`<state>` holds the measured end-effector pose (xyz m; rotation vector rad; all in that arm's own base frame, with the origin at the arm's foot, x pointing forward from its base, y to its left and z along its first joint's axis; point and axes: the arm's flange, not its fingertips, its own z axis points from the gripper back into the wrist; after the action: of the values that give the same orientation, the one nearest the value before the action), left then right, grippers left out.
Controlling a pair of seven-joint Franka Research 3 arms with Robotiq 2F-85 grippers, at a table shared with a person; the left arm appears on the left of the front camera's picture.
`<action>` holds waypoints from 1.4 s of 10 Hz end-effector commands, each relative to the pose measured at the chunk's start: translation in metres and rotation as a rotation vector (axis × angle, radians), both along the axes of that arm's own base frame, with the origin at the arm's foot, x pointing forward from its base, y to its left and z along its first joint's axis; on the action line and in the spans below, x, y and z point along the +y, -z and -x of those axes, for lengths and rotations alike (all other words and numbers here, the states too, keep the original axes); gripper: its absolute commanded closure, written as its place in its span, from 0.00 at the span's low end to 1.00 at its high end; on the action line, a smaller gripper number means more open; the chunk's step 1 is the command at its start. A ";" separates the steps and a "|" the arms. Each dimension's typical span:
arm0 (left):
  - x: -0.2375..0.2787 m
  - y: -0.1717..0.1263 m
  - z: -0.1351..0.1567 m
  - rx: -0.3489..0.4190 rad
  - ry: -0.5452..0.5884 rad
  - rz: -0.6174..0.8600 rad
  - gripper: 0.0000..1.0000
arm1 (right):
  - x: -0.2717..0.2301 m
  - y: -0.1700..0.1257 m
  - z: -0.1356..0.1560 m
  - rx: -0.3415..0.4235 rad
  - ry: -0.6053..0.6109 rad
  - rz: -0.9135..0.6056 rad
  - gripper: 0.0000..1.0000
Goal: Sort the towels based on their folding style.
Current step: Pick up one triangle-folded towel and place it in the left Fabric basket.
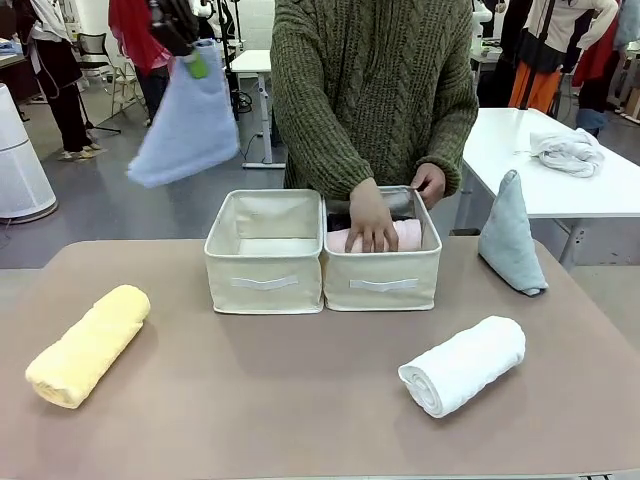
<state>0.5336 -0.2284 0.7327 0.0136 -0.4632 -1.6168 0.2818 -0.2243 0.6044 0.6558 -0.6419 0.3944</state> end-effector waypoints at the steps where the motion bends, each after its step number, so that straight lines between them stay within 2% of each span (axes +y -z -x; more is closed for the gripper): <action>1: -0.017 -0.001 -0.005 0.007 0.113 0.056 0.85 | 0.001 0.000 0.000 -0.012 -0.008 -0.017 0.00; 2: -0.031 0.001 0.005 0.026 0.117 0.007 0.85 | 0.001 0.000 0.000 -0.012 -0.008 -0.017 0.00; 3: -0.021 -0.003 0.016 0.058 0.084 -0.044 0.85 | 0.001 0.000 0.000 -0.012 -0.008 -0.017 0.00; 5: 0.015 -0.005 0.047 0.050 0.063 -0.075 0.85 | 0.001 0.000 0.000 -0.012 -0.008 -0.017 0.00; 7: 0.030 0.002 0.069 0.069 0.097 -0.105 0.85 | 0.001 0.000 0.000 -0.012 -0.008 -0.017 0.00; 8: 0.039 0.001 0.077 0.045 0.096 -0.106 0.85 | 0.001 0.000 0.000 -0.012 -0.008 -0.017 0.00; 13: 0.057 0.008 0.083 0.050 0.053 -0.107 0.85 | 0.001 0.000 0.000 -0.012 -0.008 -0.017 0.00; 14: 0.058 0.006 0.081 0.058 0.009 -0.115 0.85 | 0.001 0.000 0.000 -0.012 -0.008 -0.017 0.00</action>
<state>0.4581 -0.1729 0.7273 0.0125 -0.3193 -1.6685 0.2818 -0.2245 0.6042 0.6561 -0.6417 0.3937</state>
